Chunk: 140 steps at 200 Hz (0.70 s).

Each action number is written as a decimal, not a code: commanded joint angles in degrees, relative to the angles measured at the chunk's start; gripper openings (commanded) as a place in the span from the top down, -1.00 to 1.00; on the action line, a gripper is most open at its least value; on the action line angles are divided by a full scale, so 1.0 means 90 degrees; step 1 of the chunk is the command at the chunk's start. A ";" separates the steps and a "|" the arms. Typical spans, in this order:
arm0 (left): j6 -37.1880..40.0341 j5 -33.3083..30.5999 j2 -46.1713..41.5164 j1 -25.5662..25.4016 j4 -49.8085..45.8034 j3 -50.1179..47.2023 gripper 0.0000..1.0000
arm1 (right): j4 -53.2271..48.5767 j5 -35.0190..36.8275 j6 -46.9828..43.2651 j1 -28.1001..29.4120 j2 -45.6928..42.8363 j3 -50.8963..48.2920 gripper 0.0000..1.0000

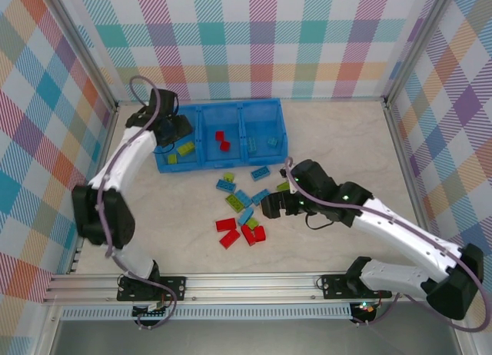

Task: Sort the legos into containers by color

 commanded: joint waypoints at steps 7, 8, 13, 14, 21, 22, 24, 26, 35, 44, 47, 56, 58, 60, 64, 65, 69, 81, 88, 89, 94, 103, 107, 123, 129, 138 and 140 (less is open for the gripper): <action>0.1636 0.0962 -0.1697 -0.1029 -0.0169 -0.0449 -0.27 | 0.0206 0.0801 0.0605 -0.0308 0.0912 0.0465 -1.00; 0.1704 0.0975 -0.1744 -0.1074 -0.0180 -0.0470 -0.28 | 0.0229 0.0791 0.0634 -0.0326 0.0950 0.0478 -0.99; 0.2063 0.1059 -0.1977 -0.1291 -0.0224 -0.0582 -0.31 | 0.0373 0.0761 0.0770 -0.0378 0.1136 0.0529 -0.99; 0.2132 0.1067 -0.2020 -0.1346 -0.0232 -0.0609 -0.31 | 0.0406 0.0756 0.0794 -0.0386 0.1170 0.0539 -0.99; 0.2604 0.1179 -0.2339 -0.1664 -0.0284 -0.0819 -0.36 | 0.0691 0.0759 0.0953 -0.0426 0.1398 0.0585 -0.99; 0.2671 0.1200 -0.2382 -0.1704 -0.0284 -0.0902 -0.37 | 0.0736 0.0765 0.0978 -0.0429 0.1433 0.0586 -0.99; 0.2813 0.1261 -0.2466 -0.1780 -0.0292 -0.0986 -0.39 | 0.0832 0.0787 0.1041 -0.0431 0.1495 0.0588 -1.00; 0.2958 0.1329 -0.2555 -0.1860 -0.0296 -0.1066 -0.40 | 0.0915 0.0810 0.1108 -0.0439 0.1560 0.0595 -0.99; 0.3716 0.1684 -0.2981 -0.2176 -0.0275 -0.1522 -0.54 | 0.1299 0.0798 0.1413 -0.0537 0.1863 0.0624 -0.99; 0.4542 0.2033 -0.3447 -0.2412 -0.0153 -0.2092 -0.65 | 0.1563 0.0746 0.1695 -0.0637 0.2200 0.0714 -1.00; 0.4754 0.2058 -0.3581 -0.2491 -0.0079 -0.2270 -0.67 | 0.1633 0.0739 0.1793 -0.0665 0.2309 0.0750 -0.99; 0.5273 0.2053 -0.4065 -0.2676 0.0218 -0.2891 -0.71 | 0.1829 0.0739 0.1999 -0.0719 0.2641 0.0865 -0.99; 0.5389 0.2067 -0.4156 -0.2707 0.0271 -0.3014 -0.72 | 0.1862 0.0773 0.2031 -0.0721 0.2718 0.0894 -0.99; 0.5499 0.2078 -0.4245 -0.2736 0.0328 -0.3128 -0.73 | 0.1885 0.0816 0.2061 -0.0719 0.2795 0.0926 -0.99; 0.5698 0.2115 -0.4424 -0.2785 0.0445 -0.3345 -0.74 | 0.1910 0.0893 0.2123 -0.0716 0.2947 0.1007 -1.00; 0.5742 0.2123 -0.4465 -0.2797 0.0474 -0.3402 -0.75 | 0.1911 0.0915 0.2135 -0.0716 0.2984 0.1027 -1.00; 0.5912 0.2138 -0.4617 -0.2827 0.0586 -0.3595 -0.77 | 0.1913 0.0987 0.2177 -0.0714 0.3146 0.1119 -1.00; 0.6307 0.2216 -0.4953 -0.2884 0.0791 -0.3992 -0.82 | 0.1852 0.1168 0.2257 -0.0730 0.3645 0.1431 -0.99; 0.6507 0.2305 -0.5077 -0.2886 0.0789 -0.4125 -0.86 | 0.1776 0.1235 0.2305 -0.0735 0.3935 0.1645 -1.00; 0.6527 0.2315 -0.5089 -0.2886 0.0783 -0.4144 -0.86 | 0.1762 0.1248 0.2309 -0.0735 0.3975 0.1658 -0.99; 0.6649 0.2340 -0.5154 -0.2886 0.0761 -0.4221 -0.87 | 0.1690 0.1255 0.2317 -0.0746 0.4173 0.1825 -0.99; 0.6823 0.2355 -0.5239 -0.2884 0.0738 -0.4350 -0.88 | 0.1586 0.1329 0.2328 -0.0750 0.4465 0.2066 -0.98; 0.6896 0.2367 -0.5275 -0.2884 0.0738 -0.4424 -0.89 | 0.1570 0.1372 0.2354 -0.0751 0.4566 0.2121 -0.96; 0.7142 0.2437 -0.5355 -0.2886 0.0737 -0.4705 -0.90 | 0.1610 0.1636 0.2457 -0.0751 0.4883 0.2251 -0.90; 0.7168 0.2426 -0.5356 -0.2886 0.0757 -0.4786 -0.90 | 0.1591 0.1748 0.2486 -0.0754 0.5000 0.2322 -0.86; 0.7173 0.2422 -0.5336 -0.2886 0.0749 -0.4835 -0.90 | 0.1581 0.1890 0.2475 -0.0766 0.5159 0.2454 -0.84; 0.7173 0.2435 -0.5328 -0.2886 0.0740 -0.4838 -0.90 | 0.1581 0.1906 0.2470 -0.0779 0.5198 0.2487 -0.83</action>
